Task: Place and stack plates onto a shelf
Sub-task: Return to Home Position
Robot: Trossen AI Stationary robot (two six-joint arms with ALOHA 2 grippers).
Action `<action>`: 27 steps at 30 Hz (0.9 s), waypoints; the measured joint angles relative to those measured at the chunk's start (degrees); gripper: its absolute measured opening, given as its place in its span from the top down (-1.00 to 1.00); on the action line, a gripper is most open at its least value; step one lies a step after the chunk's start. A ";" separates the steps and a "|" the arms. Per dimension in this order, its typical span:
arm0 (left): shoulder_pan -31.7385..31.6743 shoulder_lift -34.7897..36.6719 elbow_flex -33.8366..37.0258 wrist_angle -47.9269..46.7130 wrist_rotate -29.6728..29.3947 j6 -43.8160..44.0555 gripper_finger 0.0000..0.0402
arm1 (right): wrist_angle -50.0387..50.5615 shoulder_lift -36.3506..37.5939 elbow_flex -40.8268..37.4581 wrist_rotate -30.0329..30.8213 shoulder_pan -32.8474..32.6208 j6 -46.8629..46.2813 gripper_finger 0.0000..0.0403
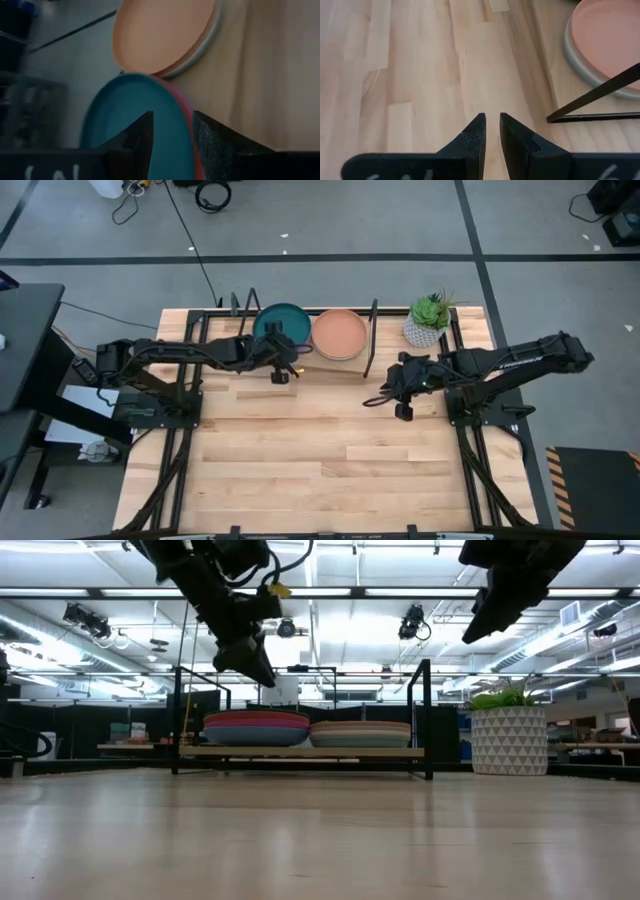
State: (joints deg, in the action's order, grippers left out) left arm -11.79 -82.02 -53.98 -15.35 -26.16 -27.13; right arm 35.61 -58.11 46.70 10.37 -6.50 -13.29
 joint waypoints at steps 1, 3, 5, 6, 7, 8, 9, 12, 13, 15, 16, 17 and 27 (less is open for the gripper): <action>-0.10 0.00 0.00 0.20 1.85 1.20 0.28 | 0.34 0.00 0.00 0.03 -0.50 -0.24 0.69; 0.07 0.00 0.00 0.59 5.46 2.56 0.28 | 0.93 0.00 0.00 0.23 -1.68 -0.23 0.69; 0.77 0.27 0.00 0.94 8.24 3.66 0.28 | 1.13 0.00 0.00 1.20 -2.64 0.22 0.69; 1.05 0.72 0.00 0.94 9.46 4.08 0.29 | 1.21 0.00 0.00 2.22 -3.06 1.04 0.69; 1.48 1.32 0.00 1.17 10.76 4.53 0.29 | 1.21 0.10 0.00 3.18 -3.36 1.51 0.69; 1.84 1.98 0.00 1.38 12.21 5.25 0.30 | 1.21 0.34 0.00 3.75 -3.53 1.86 0.69; 2.12 2.72 0.00 1.35 13.77 5.75 0.31 | 1.02 0.58 0.00 3.81 -3.55 1.91 0.69; 3.11 4.99 0.00 0.97 17.74 7.15 0.36 | 0.40 1.25 0.00 3.70 -3.54 1.45 0.70; 3.52 5.52 0.00 1.06 18.09 7.35 0.38 | 0.39 1.43 0.00 3.69 -3.64 1.45 0.70; 4.21 6.86 0.07 -0.68 18.56 7.58 0.42 | -0.04 1.88 -0.25 3.69 -3.90 1.43 0.72; 4.59 7.20 0.06 -0.98 18.56 7.81 0.44 | -0.64 2.26 -0.76 3.67 -3.92 1.45 0.73; 4.92 7.58 0.02 -1.14 18.57 8.05 0.46 | -1.41 2.76 -1.57 3.65 -3.92 1.45 0.75; 5.94 15.68 15.13 9.90 22.08 10.14 0.60 | -8.84 11.33 -12.63 3.48 -3.85 -0.42 0.81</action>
State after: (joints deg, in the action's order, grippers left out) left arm -5.85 -66.34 -38.84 -5.46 -4.08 -16.99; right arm 26.77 -46.78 34.06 13.85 -10.35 -13.70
